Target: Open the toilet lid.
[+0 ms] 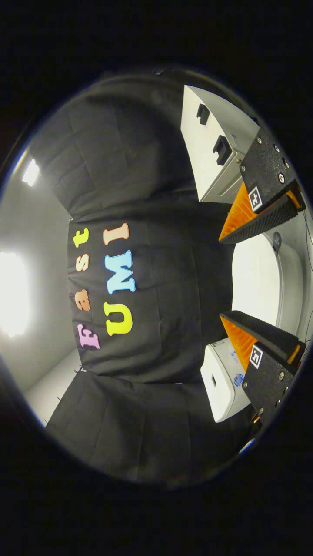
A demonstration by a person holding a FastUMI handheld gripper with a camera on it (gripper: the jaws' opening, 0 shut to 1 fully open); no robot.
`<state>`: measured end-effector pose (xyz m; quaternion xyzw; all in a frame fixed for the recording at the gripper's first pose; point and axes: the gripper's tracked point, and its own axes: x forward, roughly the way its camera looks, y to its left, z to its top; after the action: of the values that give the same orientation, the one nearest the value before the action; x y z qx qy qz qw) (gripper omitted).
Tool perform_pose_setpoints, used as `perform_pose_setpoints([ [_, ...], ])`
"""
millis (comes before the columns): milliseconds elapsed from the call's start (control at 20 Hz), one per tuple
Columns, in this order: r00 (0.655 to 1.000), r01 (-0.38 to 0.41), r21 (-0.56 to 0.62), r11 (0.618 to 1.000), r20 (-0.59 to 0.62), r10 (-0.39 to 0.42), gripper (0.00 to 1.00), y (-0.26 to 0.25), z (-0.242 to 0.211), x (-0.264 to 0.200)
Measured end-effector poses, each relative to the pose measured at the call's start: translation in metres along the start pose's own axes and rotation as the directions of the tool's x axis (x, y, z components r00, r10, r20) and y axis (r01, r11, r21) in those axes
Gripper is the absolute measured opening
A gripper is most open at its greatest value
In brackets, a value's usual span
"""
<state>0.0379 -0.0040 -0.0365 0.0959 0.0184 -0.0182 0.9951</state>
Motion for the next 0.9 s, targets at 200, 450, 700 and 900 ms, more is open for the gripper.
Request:
perform_pose_setpoints([
  [200,0.999,0.017,0.034,0.999,-0.049,-0.015,0.95,-0.013,-0.026,0.016],
  [450,0.994,0.038,0.103,0.994,-0.105,-0.028,0.96,-0.023,-0.056,0.035],
  [700,0.985,0.064,0.211,0.975,-0.169,-0.028,0.96,-0.027,-0.084,0.048],
  [900,0.98,0.096,0.316,0.944,-0.198,-0.034,0.96,-0.033,-0.102,0.051],
])
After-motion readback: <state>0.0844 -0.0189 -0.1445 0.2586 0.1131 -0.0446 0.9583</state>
